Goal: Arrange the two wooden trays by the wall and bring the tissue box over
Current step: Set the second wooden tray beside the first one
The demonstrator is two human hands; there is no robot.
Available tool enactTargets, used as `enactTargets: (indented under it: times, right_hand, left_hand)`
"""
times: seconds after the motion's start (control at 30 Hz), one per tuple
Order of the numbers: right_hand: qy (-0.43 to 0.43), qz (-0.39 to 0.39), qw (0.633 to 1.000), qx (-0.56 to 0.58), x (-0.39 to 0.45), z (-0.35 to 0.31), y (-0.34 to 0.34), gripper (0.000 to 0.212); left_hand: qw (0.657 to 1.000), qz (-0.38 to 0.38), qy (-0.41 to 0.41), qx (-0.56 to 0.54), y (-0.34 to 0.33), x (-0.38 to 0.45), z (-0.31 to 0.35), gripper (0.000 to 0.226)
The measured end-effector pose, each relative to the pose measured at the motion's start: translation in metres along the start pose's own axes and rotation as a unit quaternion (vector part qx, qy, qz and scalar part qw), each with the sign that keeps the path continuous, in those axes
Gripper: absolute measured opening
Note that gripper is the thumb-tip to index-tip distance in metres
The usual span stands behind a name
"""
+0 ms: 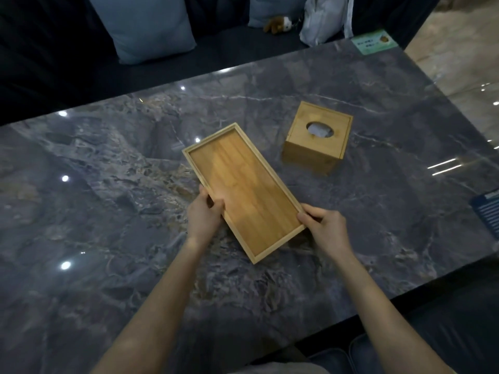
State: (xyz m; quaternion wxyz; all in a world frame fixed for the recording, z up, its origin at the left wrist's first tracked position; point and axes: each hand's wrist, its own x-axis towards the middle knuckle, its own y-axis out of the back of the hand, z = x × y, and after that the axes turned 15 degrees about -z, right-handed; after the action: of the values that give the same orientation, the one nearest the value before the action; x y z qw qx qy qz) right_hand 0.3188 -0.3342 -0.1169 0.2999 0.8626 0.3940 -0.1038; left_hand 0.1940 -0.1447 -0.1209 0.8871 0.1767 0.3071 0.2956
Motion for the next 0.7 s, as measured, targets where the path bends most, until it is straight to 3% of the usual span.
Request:
enactTargets:
  times: [0.1, 0.3, 0.47, 0.7]
  right_hand:
    - [0.017, -0.011, 0.999, 0.039, 0.001, -0.018, -0.004, 0.028]
    - [0.088, -0.088, 0.988, 0.095, 0.003, -0.058, -0.030, 0.027]
    - [0.093, -0.152, 0.974, 0.143, 0.001, -0.090, -0.074, 0.029]
    - [0.091, -0.220, 0.964, 0.116, -0.016, -0.129, -0.139, 0.031]
  left_hand:
    - [0.995, -0.003, -0.002, -0.098, 0.024, -0.009, 0.003, 0.007]
    - [0.984, 0.044, -0.025, -0.173, 0.080, -0.029, -0.013, 0.020]
    - [0.979, 0.082, -0.026, -0.187, 0.135, -0.051, -0.038, 0.019]
    - [0.972, 0.101, -0.017, -0.213, 0.195, -0.080, -0.079, 0.037]
